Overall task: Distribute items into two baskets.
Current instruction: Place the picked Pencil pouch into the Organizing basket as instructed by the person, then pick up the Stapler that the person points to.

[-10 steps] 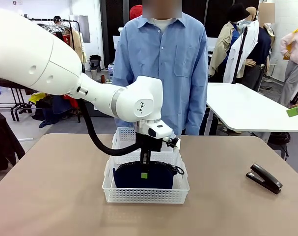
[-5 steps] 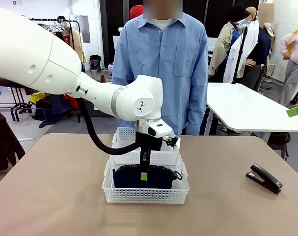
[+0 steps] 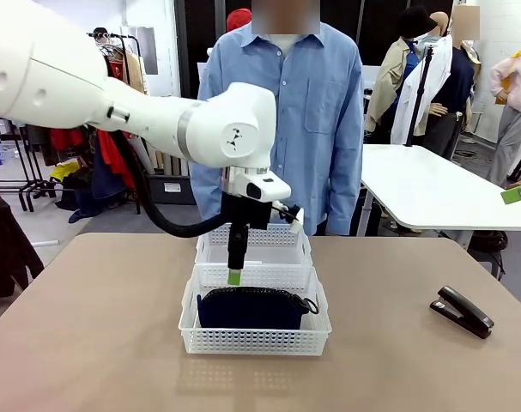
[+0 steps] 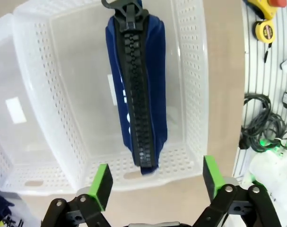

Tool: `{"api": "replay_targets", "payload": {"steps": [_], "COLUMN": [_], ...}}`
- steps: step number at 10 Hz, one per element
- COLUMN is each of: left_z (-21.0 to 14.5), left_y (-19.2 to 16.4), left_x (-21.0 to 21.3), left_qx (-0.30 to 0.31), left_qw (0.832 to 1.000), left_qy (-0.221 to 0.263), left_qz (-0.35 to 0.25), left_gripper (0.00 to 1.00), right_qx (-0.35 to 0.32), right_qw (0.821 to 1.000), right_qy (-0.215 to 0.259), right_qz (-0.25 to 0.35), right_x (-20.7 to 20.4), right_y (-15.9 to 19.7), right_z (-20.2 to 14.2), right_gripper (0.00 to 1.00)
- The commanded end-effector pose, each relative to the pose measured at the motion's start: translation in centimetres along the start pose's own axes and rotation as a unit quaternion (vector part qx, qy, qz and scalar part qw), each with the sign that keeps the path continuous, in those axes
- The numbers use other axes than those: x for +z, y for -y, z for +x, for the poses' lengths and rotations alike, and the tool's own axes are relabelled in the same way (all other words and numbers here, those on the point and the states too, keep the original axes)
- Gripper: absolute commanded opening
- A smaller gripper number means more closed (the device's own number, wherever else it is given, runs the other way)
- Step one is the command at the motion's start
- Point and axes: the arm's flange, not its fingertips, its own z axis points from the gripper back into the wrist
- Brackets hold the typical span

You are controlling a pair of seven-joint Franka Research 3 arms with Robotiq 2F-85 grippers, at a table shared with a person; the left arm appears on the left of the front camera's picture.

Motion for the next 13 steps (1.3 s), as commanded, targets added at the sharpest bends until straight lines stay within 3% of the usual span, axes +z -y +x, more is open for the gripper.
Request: {"api": "replay_targets", "payload": {"steps": [1,4,5,13], "left_z": [-1.0,-2.2,-0.7,-0.7], "left_y": [1.5,2.7,1.3,1.3], "left_x": [-0.2,0.9,1.3,1.3], "left_qx": [0.011,0.032,0.003,0.003], "left_qw": [1.0,0.998,1.0,1.0], "left_qy": [-0.002,0.013,0.0,0.0], "left_qz": [0.009,0.051,0.016,0.016], "left_gripper": [1.0,1.0,1.0,1.0], "right_qx": [0.009,0.009,0.009,0.009], "right_qw": [1.0,1.0,1.0,1.0], "right_qy": [0.016,0.016,0.016,0.016], "right_qz": [0.008,0.008,0.008,0.008], "right_x": [0.1,0.1,0.1,0.1], "right_y": [0.2,0.2,0.2,0.2], "right_z": [0.2,0.2,0.2,0.2], "right_gripper": [1.0,1.0,1.0,1.0]}}
